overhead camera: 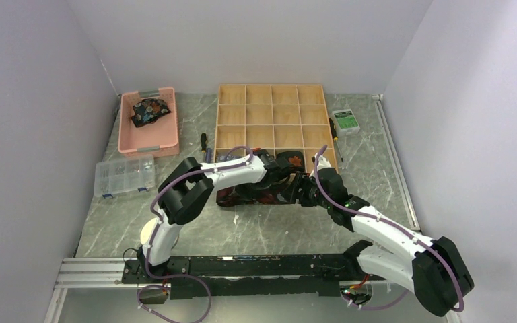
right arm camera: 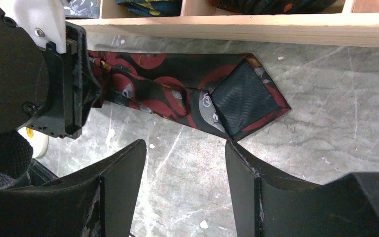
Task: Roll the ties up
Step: Roll the tie at the center of the board.
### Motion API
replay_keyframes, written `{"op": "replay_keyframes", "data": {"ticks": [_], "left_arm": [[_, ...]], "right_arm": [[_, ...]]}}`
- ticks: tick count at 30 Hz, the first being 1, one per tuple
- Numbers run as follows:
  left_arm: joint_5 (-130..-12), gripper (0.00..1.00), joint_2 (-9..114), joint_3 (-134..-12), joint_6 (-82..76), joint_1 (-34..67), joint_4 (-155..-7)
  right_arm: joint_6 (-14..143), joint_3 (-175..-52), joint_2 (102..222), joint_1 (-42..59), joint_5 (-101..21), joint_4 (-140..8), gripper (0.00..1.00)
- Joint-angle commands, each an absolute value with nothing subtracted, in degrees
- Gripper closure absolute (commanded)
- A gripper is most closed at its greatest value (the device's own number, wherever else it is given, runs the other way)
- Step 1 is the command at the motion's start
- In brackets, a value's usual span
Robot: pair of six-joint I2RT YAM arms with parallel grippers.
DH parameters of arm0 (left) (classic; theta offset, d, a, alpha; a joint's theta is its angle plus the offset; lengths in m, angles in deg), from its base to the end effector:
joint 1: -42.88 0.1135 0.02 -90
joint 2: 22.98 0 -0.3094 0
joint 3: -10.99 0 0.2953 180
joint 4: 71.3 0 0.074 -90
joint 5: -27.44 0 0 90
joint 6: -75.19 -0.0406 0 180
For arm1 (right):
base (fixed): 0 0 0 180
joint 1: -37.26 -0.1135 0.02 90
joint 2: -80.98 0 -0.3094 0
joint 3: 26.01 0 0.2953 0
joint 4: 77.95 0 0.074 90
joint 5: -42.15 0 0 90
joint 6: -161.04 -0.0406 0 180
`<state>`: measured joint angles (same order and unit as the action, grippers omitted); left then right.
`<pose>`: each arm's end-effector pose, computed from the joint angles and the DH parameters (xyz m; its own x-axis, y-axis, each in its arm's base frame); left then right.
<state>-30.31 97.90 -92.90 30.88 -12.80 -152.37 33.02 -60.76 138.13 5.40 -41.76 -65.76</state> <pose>0.2694 -0.3562 0.1855 -0.9200 0.2742 -0.2801 0.1179 0.8751 0.4694 0.1840 0.1194 0.1960 -0.7488 0.2557 -0.6114 -0.1749 0.8136 0.5545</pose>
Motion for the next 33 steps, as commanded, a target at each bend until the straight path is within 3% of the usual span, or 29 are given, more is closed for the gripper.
{"op": "replay_keyframes", "data": {"ticks": [1,5,8,9,17,22,27,33], "left_arm": [[-37.9,0.7,96.6,-91.4,30.7,-13.7,-142.8],[-39.1,0.54,95.1,-89.3,29.9,-13.7,-139.5],[-39.7,0.23,93.1,-87.0,29.6,-13.7,-137.0],[-40.0,0.2,92.5,-86.3,29.3,-13.7,-136.3],[-42.2,0.16,83.5,-81.7,28.8,-13.1,-131.9],[-48.9,0.07,69.6,-72.4,27.8,-9.4,-122.9],[-53.7,0.07,54.2,-60.4,28.2,-2.6,-115.7],[-61.0,0.06,33.4,-43.3,26.6,9.2,-102.5]], "right_arm": [[33.6,-60.6,138.3,5.7,-41.4,-66.9,0.36],[33.5,-60.7,138.5,5.7,-41.3,-66.8,0.36],[33.3,-60.8,138.8,5.7,-41.3,-66.5,0.36],[33.3,-60.9,138.9,5.7,-41.3,-66.5,0.36],[33.5,-62.1,138.6,5.7,-39.1,-66.5,0.36],[34.8,-63.1,138.6,5.7,-36.4,-66.9,0.34],[35.1,-63.7,138.5,5.7,-32.9,-68.5,0.26],[31.4,-63.0,140.7,5.7,-26.9,-78.8,0.31]]}}
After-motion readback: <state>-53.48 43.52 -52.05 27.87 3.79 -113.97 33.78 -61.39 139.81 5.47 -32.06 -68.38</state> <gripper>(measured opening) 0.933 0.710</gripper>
